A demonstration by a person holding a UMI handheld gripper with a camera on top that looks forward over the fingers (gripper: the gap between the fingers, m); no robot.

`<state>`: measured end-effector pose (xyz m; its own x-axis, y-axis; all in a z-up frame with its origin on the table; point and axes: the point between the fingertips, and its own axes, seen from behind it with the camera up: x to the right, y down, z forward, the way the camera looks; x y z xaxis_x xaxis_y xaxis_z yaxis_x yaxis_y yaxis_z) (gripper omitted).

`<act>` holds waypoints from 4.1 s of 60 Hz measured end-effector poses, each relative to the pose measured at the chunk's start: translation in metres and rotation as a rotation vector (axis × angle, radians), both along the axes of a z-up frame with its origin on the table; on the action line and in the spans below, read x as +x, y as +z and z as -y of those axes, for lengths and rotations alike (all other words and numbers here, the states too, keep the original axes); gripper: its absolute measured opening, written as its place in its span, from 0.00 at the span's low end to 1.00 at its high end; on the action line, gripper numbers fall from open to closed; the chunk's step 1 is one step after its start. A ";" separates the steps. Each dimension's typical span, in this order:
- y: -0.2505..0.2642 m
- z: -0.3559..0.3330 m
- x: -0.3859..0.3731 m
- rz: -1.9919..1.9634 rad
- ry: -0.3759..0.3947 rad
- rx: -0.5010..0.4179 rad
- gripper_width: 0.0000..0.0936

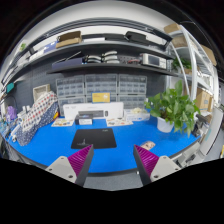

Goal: Arrange mouse

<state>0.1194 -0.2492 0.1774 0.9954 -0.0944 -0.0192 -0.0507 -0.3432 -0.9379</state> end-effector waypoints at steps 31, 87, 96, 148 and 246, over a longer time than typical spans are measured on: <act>-0.155 -0.001 0.121 -0.061 -0.105 -0.232 0.84; -0.199 -0.236 0.163 -0.011 0.108 -0.373 0.48; -0.199 -0.237 0.160 -0.020 0.116 -0.367 0.37; 0.050 -0.339 -0.050 -0.005 0.102 -0.065 0.37; 0.033 -0.152 -0.040 -0.004 0.134 -0.131 0.93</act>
<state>0.0789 -0.0972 0.2107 0.9991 0.0372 -0.0199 -0.0002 -0.4668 -0.8844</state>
